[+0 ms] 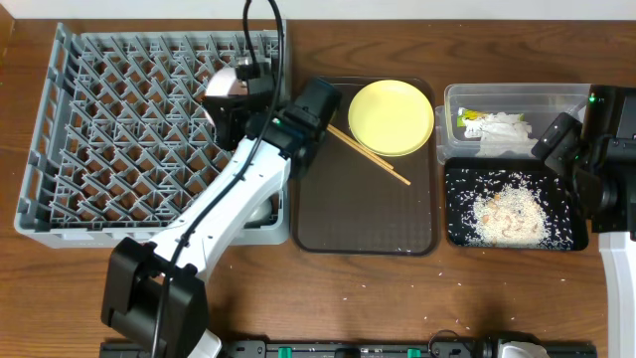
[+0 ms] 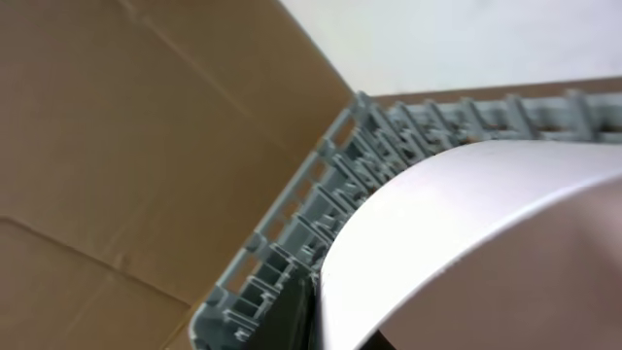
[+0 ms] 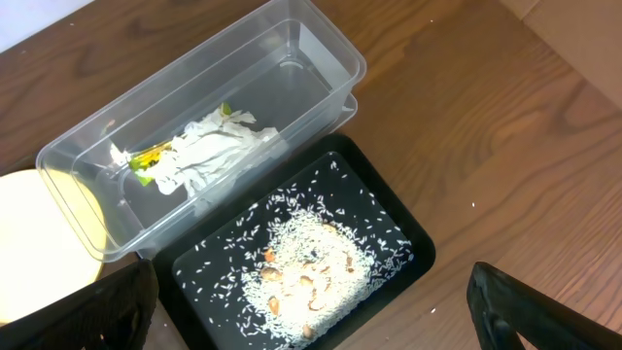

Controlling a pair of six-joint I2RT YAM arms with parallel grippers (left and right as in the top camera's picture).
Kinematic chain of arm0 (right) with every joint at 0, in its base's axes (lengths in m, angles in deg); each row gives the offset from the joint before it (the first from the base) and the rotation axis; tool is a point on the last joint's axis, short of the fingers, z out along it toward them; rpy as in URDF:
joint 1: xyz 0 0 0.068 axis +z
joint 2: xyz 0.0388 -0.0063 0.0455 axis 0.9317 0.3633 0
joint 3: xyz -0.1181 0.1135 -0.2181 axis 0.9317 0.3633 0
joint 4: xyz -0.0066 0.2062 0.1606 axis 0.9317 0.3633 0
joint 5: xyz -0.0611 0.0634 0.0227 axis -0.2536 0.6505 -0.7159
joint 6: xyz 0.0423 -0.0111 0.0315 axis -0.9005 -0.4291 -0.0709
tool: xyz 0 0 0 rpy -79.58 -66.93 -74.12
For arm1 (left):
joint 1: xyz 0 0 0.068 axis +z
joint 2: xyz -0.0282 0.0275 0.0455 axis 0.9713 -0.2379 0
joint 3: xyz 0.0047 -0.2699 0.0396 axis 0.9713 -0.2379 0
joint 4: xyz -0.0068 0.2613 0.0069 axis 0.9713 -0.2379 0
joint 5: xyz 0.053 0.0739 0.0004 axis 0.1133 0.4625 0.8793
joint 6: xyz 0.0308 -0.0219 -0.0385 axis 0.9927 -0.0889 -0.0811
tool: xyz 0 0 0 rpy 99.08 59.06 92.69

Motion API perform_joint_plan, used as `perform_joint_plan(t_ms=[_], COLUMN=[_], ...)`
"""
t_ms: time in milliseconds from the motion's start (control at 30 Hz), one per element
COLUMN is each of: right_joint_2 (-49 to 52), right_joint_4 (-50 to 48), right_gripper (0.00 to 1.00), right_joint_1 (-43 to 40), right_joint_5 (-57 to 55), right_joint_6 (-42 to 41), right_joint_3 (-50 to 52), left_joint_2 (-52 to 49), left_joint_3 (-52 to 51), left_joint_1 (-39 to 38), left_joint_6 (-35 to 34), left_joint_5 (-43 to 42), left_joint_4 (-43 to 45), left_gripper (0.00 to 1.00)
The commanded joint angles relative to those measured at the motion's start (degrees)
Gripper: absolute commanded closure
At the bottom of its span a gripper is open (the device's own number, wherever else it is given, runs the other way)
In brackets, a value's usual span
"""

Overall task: Sort waste into correct bins and load items into the dishwasher
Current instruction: 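Carry the white bowl into the dish rack with the left gripper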

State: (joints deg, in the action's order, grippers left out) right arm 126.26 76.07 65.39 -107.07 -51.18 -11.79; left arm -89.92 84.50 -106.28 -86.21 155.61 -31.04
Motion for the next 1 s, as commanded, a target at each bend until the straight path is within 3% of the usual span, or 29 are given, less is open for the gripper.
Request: perform_joint_plan(t_ms=[0,200,533,967], right_joint_2=[0.0,0.0,0.0,0.0], right_joint_4=[0.1,0.1,0.1,0.1], right_gripper=[0.01,0.01,0.01,0.01], right_joint_1=[-0.2,-0.2,-0.2,-0.2], right_joint_5=[-0.6,-0.6,-0.6,-0.6], right_joint_6=[-1.0,-1.0,-1.0,-1.0], right_joint_3=[-0.3,-0.3,-0.3,-0.3], left_joint_2=[-2.9,-7.7,-13.4,-13.8], left_joint_3=[-0.2,-0.3,-0.3,-4.7], left_joint_1=[0.2,0.1,0.1,1.4], left_joint_6=[-4.3,-7.1,-9.3,-16.1], left_joint_5=[7.4,14.4,14.5,14.4], left_joint_4=[0.2,0.2,0.2,0.2], left_gripper=[0.93,0.93,0.93,0.93])
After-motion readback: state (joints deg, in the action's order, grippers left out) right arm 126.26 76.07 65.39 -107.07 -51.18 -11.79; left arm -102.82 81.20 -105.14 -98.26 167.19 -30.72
